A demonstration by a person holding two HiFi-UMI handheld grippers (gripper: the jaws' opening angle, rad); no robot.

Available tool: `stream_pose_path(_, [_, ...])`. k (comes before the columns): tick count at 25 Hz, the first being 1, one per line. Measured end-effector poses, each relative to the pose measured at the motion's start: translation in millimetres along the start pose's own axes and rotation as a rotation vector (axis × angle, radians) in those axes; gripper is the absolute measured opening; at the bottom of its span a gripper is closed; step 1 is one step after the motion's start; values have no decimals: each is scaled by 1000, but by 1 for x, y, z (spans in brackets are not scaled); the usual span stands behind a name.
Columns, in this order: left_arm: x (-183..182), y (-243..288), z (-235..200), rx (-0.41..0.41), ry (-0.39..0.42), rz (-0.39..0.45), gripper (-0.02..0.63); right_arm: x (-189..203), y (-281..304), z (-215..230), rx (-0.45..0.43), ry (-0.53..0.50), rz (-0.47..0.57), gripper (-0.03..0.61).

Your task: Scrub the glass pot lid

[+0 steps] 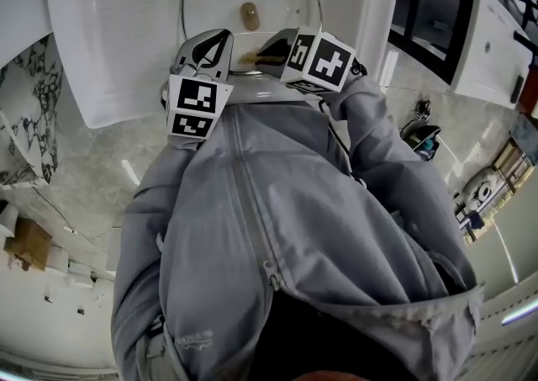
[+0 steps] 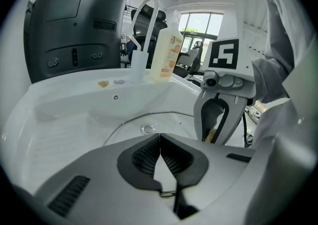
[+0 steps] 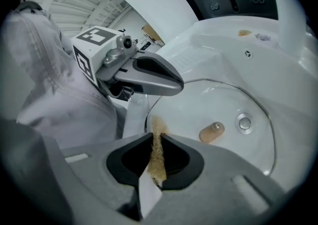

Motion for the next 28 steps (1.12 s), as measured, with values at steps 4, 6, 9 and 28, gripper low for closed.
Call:
stream_pose_path(4, [-3,2,0,3,2,-4,6,-4,-20,0,-29,2,56,41])
stream_pose_path(6, [-6,4,0,5,1,-3,6,-6,-40,11,12,20,111,41])
stream_pose_path(9, [-11,8,0,14,-2,-5,6,-5,-69,41,132,41,169,41])
stream_pose_path(28, [-22,33,-5,47,-33,-39,6,3,-55,175,534,-329,-51,41])
Point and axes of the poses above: the fingertips, and each gripper's own axes: y forward along the fingers, z to its right, x out of its underside, the point moved 4 cm from there along -y, backward along the fingers, and after that the axes turned 7 degrees about -z, right-handed, at the moved point
